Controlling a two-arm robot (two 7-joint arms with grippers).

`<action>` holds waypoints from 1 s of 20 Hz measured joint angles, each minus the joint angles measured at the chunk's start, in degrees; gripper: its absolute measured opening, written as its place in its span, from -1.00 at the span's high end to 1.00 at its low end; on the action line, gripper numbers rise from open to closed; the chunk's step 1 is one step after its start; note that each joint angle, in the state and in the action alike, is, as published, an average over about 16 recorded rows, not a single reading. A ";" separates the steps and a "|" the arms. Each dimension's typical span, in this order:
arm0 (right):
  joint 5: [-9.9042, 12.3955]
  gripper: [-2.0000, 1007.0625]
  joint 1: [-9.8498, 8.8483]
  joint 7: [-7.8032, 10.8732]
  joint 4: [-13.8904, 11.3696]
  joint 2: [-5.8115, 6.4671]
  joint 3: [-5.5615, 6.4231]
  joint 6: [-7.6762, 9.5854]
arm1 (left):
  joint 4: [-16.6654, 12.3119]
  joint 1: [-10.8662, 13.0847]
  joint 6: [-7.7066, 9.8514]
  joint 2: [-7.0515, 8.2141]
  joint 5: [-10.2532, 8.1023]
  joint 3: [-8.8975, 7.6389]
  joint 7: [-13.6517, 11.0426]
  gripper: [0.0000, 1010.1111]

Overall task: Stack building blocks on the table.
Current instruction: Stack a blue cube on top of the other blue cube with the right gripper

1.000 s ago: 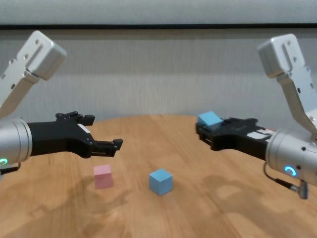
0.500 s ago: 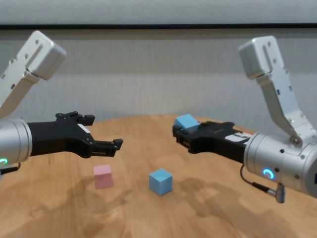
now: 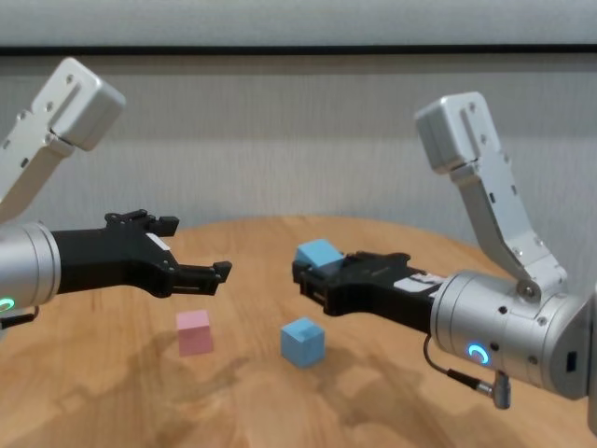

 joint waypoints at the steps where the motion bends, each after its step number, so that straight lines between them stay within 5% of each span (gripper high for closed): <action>1: 0.01 0.26 -0.07 0.13 -0.06 0.12 -0.27 0.06 | 0.00 0.00 0.00 0.00 0.00 0.00 0.00 -0.98; 12: -0.64 0.26 -0.21 0.86 0.18 1.50 -2.47 0.68 | 0.00 0.00 0.00 0.00 0.00 0.00 0.00 -0.98; 20: -1.13 0.26 0.67 0.93 2.35 1.21 -3.13 0.18 | 0.00 0.00 0.00 0.00 0.00 0.00 0.00 -0.99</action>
